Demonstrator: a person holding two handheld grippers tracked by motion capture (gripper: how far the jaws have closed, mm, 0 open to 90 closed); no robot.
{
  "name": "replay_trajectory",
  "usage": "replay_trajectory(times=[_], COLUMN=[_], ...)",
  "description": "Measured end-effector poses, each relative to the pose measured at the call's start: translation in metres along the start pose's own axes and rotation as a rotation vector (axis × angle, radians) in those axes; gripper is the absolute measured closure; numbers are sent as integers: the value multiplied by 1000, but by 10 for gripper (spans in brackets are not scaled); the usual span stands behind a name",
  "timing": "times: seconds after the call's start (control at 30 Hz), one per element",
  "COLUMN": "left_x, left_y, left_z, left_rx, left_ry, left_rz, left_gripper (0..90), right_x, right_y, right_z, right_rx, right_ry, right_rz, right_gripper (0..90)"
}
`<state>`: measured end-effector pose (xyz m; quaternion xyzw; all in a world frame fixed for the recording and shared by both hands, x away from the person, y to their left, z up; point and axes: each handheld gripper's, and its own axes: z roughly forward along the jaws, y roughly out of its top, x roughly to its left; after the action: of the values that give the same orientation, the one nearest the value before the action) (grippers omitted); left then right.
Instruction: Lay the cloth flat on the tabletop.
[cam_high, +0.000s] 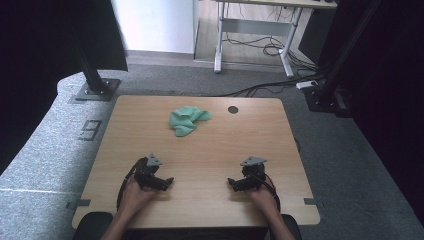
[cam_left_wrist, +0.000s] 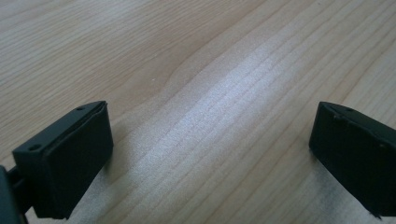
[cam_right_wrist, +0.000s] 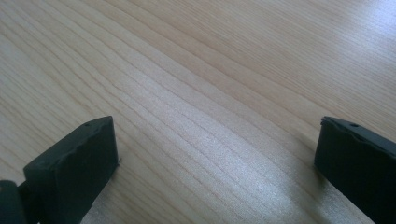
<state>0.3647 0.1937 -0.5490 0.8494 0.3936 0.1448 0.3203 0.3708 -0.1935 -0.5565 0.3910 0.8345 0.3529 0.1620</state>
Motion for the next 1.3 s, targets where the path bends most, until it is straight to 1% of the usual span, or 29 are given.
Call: replay_trajectory(times=[0.23,0.9,1.07,1.1,1.17,1.3], left_x=[0,0,-1,-1,-3,-4], left_y=[2,6,11,13,16,23], left_z=[2,5,5,6,6,7], left_rx=[-1,1,9,7,6,0], left_ry=[-2,-2,-21,-26,-23,-30], left_rz=[1,0,0,3,12,32], left_gripper=[0,0,40,44,49,56], right_x=[1,1,1,1,1,1], right_y=[0,0,0,0,0,0], right_z=[0,0,0,0,0,0], right_rx=[1,0,0,0,0,0], right_ry=[-10,-9,-9,-9,-9,-9], right_rz=[11,11,11,11,11,11], right_gripper=[0,0,0,0,0,0])
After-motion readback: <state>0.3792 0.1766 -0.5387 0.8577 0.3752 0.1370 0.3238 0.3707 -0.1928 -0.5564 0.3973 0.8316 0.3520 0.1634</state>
